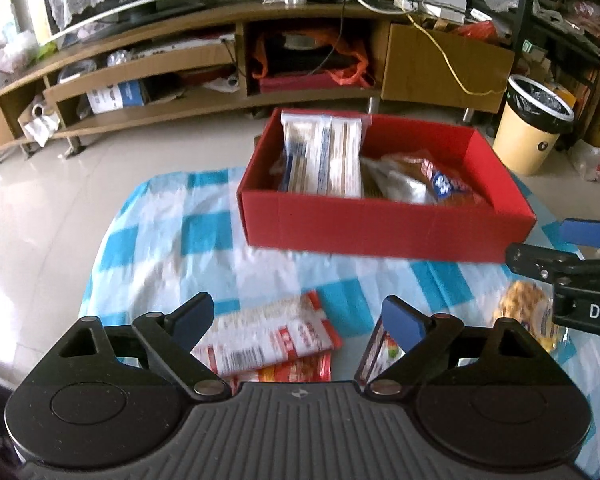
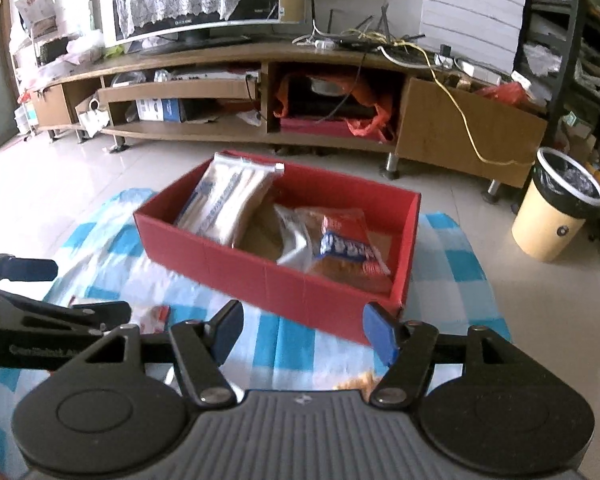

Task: Organize snacks
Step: 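Move the left gripper to the red Trolli gummy bag and grasp it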

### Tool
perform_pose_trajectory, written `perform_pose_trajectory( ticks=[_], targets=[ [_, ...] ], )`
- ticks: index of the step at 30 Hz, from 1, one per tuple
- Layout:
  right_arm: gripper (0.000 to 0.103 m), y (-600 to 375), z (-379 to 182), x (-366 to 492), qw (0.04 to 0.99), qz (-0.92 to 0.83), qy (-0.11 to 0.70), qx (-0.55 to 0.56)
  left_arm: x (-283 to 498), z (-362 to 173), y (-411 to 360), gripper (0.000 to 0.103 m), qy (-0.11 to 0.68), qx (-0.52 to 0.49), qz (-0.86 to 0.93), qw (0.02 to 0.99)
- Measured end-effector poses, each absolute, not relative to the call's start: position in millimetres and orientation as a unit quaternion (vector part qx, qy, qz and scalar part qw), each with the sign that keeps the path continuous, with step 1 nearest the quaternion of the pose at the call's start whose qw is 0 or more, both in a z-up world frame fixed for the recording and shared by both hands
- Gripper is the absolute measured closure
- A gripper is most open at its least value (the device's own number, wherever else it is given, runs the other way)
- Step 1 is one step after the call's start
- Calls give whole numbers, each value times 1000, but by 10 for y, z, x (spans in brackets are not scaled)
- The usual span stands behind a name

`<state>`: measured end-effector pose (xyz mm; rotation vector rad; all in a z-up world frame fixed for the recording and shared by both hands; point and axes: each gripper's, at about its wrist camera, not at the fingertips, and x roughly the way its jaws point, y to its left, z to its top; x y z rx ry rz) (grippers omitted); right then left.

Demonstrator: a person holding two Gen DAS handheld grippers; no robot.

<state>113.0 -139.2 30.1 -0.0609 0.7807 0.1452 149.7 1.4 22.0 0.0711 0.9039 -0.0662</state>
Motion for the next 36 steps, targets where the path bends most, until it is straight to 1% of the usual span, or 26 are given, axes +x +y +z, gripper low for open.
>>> perform_pose_trajectory(
  ticks=[7, 17, 32, 36],
  targets=[
    [41, -1427, 124, 1009, 904, 76, 420, -23, 1332, 132, 97, 9, 456, 14, -30, 889],
    [41, -1402, 11, 915, 893, 80, 441, -30, 1238, 15, 58, 8, 474, 29, -33, 879],
    [40, -1416, -267, 1098, 873, 79, 477, -57, 1398, -244, 63, 8, 510, 44, -21, 859],
    [40, -1422, -336, 1170, 865, 86, 492, -47, 1433, -292, 48, 8, 515, 48, -22, 855]
  ],
)
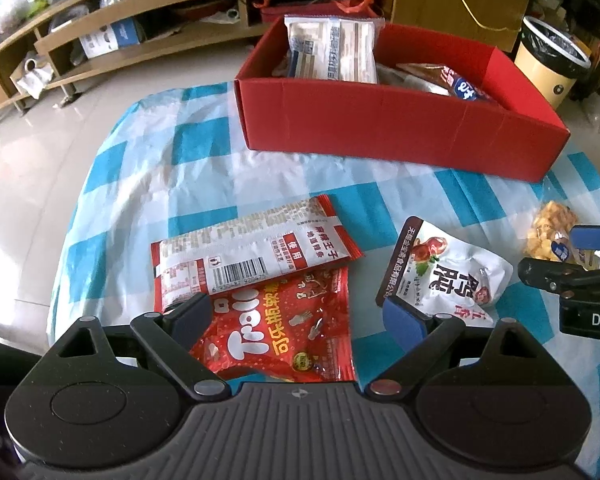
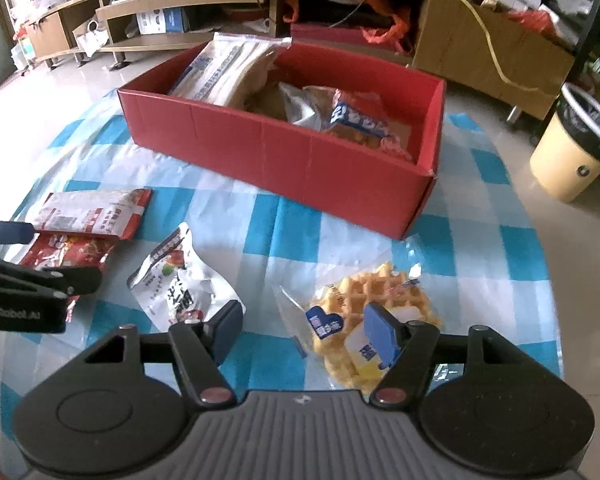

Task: Organize snacks
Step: 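Move the left gripper to the red Trolli gummy bag and grasp it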

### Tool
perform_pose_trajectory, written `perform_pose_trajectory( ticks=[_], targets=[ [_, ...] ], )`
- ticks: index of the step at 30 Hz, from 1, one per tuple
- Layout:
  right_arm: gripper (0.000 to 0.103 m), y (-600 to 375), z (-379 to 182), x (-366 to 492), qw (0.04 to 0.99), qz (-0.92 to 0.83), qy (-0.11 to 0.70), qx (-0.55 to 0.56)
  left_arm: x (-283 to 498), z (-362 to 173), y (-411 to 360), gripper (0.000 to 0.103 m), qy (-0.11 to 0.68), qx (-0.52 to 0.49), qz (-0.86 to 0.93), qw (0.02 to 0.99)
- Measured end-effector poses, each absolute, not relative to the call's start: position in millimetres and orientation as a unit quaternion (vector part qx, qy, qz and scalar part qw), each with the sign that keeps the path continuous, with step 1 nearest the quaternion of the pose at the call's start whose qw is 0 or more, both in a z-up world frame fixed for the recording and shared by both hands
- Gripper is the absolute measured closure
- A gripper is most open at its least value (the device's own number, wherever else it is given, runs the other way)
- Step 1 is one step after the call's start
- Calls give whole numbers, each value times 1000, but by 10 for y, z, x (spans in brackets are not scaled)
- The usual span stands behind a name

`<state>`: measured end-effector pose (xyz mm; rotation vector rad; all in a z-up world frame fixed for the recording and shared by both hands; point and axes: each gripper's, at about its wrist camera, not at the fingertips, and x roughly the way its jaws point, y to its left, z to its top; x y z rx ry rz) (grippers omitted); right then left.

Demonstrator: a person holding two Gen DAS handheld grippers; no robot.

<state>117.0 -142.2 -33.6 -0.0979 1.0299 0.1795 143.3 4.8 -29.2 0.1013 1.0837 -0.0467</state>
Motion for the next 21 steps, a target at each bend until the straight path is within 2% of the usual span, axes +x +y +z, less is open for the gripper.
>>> perform_pose_trajectory(
  ticks=[4, 21],
  targets=[
    [35, -1421, -343, 1210, 864, 86, 493, -47, 1473, -318, 49, 8, 522, 40, -24, 852],
    [35, -1558, -287, 1258, 868, 83, 489, -30, 1562, -407, 153, 7, 540, 35, 1, 841]
  ],
)
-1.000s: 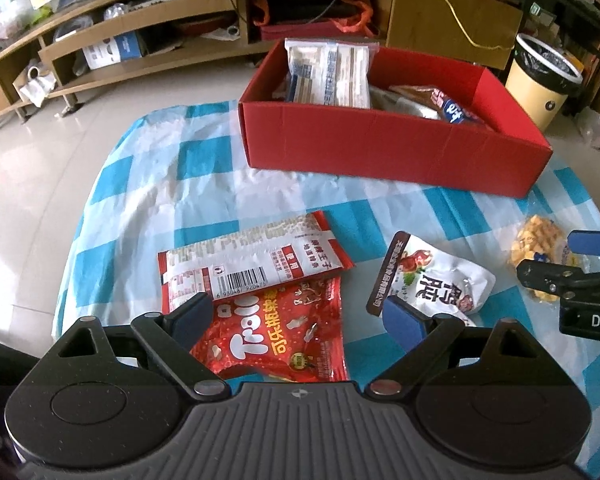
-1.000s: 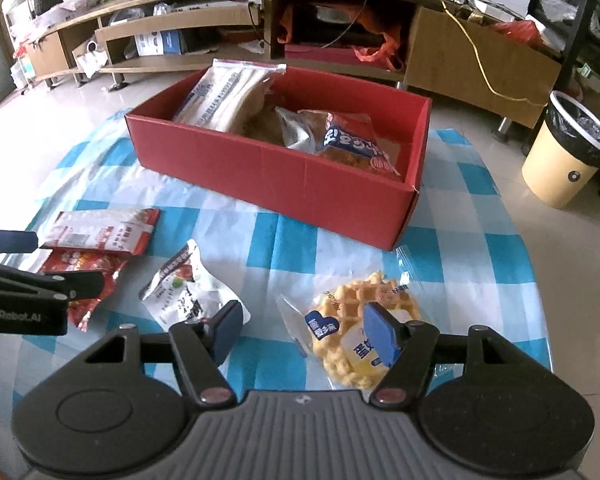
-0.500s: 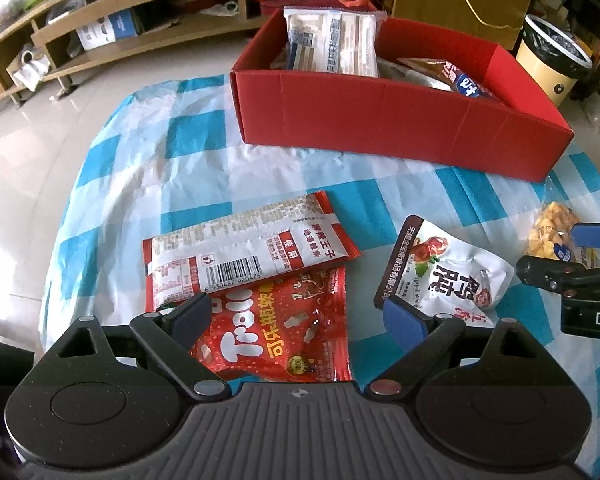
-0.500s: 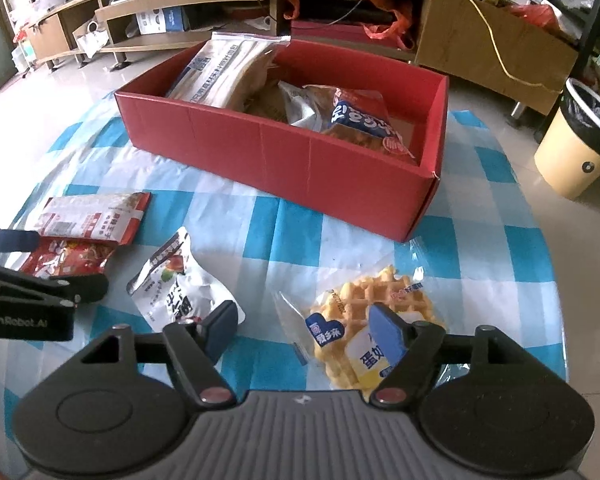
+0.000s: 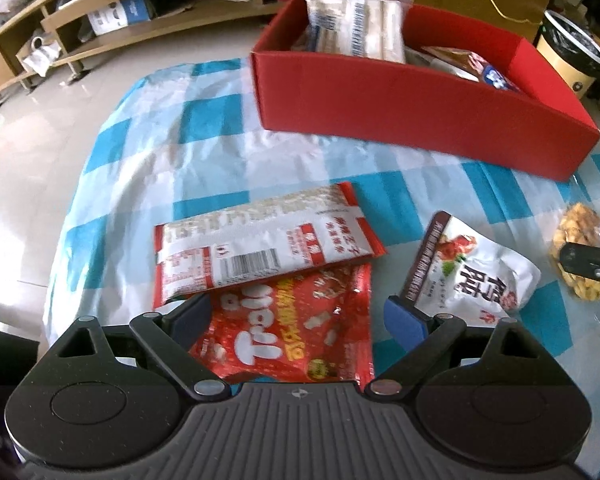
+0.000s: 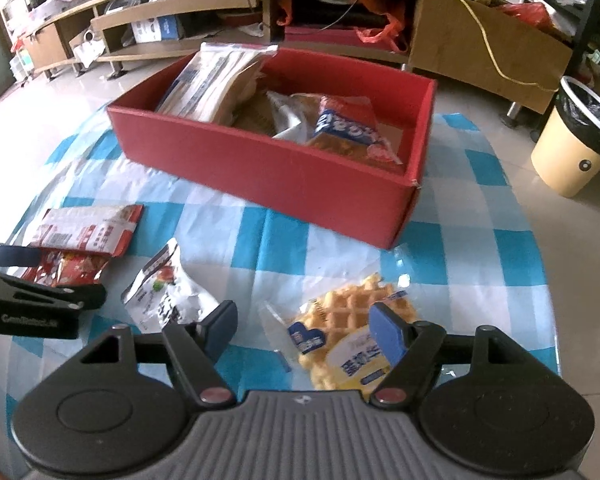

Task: Organize snacks
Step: 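Move the left gripper to the red Trolli gummy bag and grasp it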

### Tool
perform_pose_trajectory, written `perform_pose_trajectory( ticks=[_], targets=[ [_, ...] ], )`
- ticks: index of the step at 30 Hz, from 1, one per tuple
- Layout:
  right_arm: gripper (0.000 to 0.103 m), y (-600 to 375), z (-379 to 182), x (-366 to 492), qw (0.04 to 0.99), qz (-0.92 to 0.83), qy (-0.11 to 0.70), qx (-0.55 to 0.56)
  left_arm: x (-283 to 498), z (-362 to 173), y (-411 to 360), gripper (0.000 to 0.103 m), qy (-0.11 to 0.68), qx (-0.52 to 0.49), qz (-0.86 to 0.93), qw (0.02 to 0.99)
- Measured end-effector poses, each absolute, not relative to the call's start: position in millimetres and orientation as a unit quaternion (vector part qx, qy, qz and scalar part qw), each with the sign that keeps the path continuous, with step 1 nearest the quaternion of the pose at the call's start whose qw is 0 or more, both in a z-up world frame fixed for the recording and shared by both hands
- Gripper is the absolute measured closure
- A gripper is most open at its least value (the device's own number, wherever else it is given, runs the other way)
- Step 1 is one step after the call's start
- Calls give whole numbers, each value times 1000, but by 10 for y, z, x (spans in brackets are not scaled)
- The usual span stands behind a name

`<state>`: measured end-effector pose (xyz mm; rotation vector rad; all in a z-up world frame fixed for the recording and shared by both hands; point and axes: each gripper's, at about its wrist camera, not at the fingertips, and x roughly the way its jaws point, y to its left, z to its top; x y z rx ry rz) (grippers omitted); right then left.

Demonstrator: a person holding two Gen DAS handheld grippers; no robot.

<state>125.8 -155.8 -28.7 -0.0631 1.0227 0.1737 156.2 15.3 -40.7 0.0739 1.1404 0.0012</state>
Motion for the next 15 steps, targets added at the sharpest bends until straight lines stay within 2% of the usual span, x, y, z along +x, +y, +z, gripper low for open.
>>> perform_pose_trajectory(
  ticks=[7, 13, 15],
  targets=[
    [35, -1659, -278, 1273, 868, 76, 490, -21, 1652, -418, 304, 7, 550, -16, 10, 835],
    [35, -1649, -228, 1268, 870, 86, 485, -16, 1735, -489, 194, 7, 545, 15, 21, 838],
    [35, -1674, -194, 1258, 873, 85, 480, -7, 1721, -477, 199, 13, 551, 8, 8, 835]
  ],
)
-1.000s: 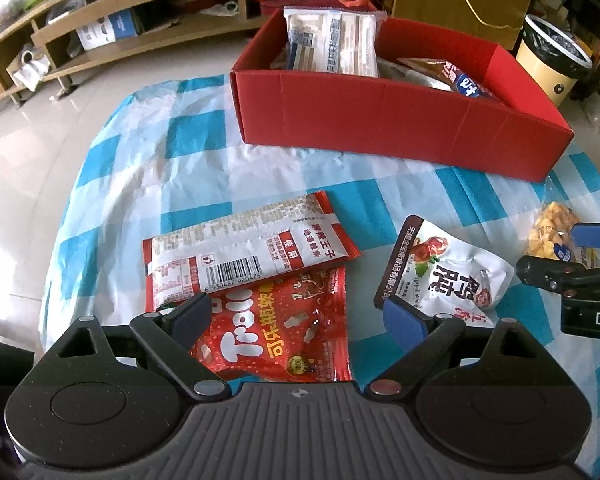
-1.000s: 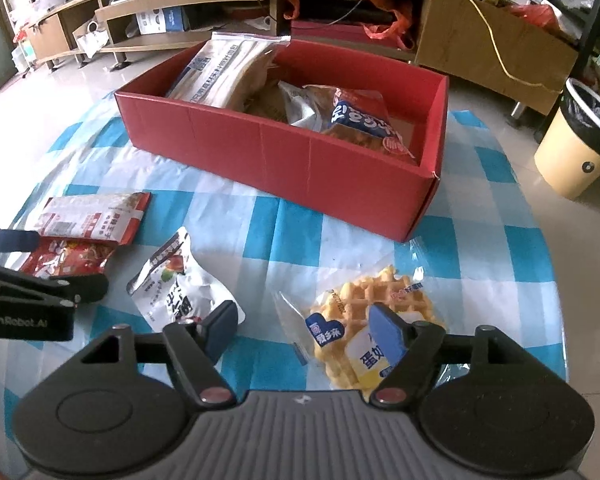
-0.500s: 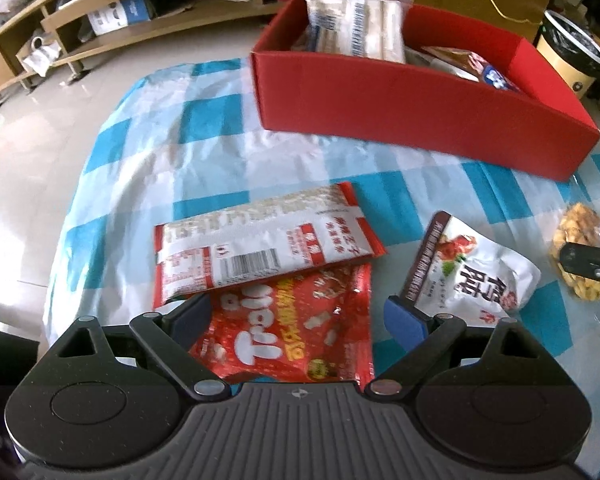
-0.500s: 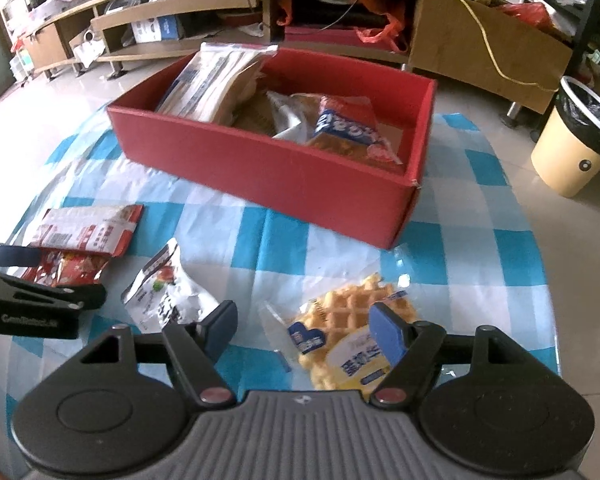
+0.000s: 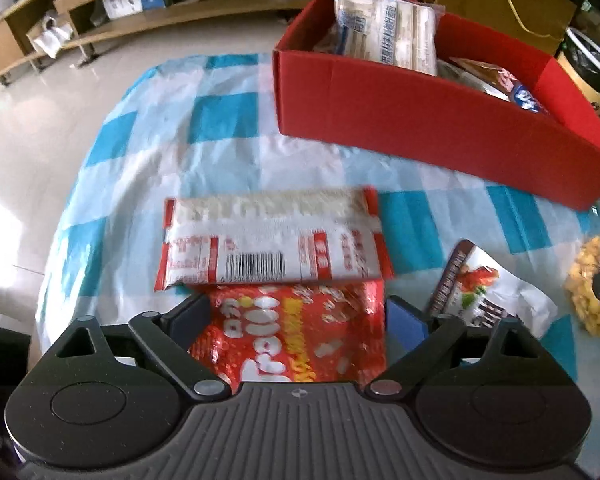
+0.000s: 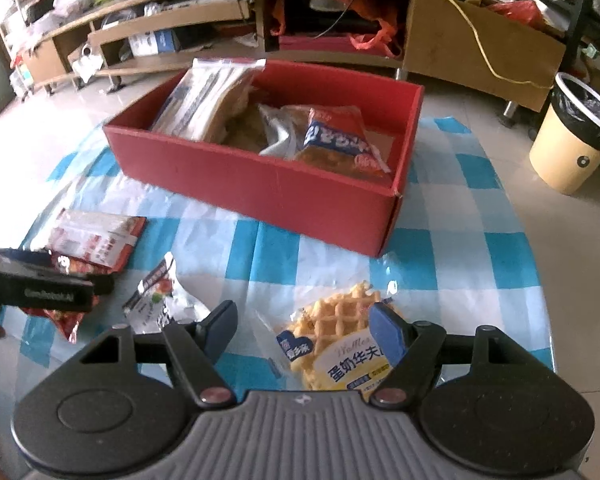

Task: Organize snacks
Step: 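Move the left gripper to the red Trolli gummy bag and grasp it, then grasp the white jerky pouch with the right gripper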

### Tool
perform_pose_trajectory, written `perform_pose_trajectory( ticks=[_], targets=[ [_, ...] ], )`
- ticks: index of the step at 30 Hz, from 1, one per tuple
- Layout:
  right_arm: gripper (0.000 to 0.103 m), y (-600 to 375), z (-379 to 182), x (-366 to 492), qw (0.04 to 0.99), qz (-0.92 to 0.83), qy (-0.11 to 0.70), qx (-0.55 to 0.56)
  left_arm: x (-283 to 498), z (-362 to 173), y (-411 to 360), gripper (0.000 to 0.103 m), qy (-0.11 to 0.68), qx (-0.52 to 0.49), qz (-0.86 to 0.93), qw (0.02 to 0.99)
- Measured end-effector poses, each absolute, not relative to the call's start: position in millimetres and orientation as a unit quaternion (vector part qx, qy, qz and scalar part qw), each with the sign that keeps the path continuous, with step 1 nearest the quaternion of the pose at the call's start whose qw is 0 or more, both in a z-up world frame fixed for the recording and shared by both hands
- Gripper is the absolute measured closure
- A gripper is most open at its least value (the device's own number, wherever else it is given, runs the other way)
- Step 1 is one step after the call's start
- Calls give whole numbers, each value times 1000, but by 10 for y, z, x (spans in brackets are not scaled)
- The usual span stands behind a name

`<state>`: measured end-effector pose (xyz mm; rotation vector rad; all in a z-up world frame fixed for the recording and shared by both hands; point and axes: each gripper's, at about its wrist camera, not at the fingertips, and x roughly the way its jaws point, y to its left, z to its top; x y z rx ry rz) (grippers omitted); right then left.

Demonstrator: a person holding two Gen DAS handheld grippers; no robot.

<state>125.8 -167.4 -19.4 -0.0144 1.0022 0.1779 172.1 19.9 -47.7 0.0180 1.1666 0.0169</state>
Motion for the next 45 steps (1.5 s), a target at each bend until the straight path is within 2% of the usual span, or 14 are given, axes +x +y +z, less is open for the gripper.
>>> perform_pose_trajectory(
  ticks=[2, 7, 12, 14, 18, 19, 22, 27, 28, 32, 38, 41, 45],
  targets=[
    [35, -1695, -172, 1260, 873, 98, 478, 14, 1687, -462, 152, 16, 551, 25, -6, 834],
    [35, -1593, -165, 1288, 868, 123, 481, 20, 1429, -444, 101, 16, 568, 51, -53, 819],
    [35, -1470, -146, 1283, 865, 140, 481, 20, 1358, -290, 394, 11, 578, -65, -106, 807],
    [34, -1438, -136, 1264, 865, 145, 479, 19, 1377, -300, 452, 11, 578, -80, -86, 807],
    [34, -1407, -149, 1251, 864, 147, 481, 15, 1372, -271, 238, 7, 549, 7, -72, 833],
    [34, -1408, -152, 1251, 863, 148, 482, 15, 1376, -307, 202, 3, 550, 18, -71, 832],
    [34, -1412, -172, 1257, 863, 146, 484, 14, 1490, -485, 187, 3, 582, 0, -62, 811],
    [34, -1401, -178, 1262, 862, 149, 485, 15, 1453, -575, -22, 0, 567, 63, -36, 821],
    [34, -1398, -177, 1257, 862, 150, 485, 14, 1444, -571, -19, 4, 567, 59, -39, 821],
    [34, -1382, -176, 1242, 862, 153, 483, 10, 1374, -448, 103, 29, 563, 42, -38, 825],
    [34, -1320, -156, 1216, 866, 163, 473, -2, 1167, -308, 169, 49, 549, 31, -40, 834],
    [34, -1285, -184, 1238, 860, 172, 480, -6, 1003, -270, 113, 48, 545, 59, -87, 832],
    [34, -1202, -216, 1224, 854, 187, 484, -28, 733, -358, 194, 35, 568, 54, -96, 816]
  ],
)
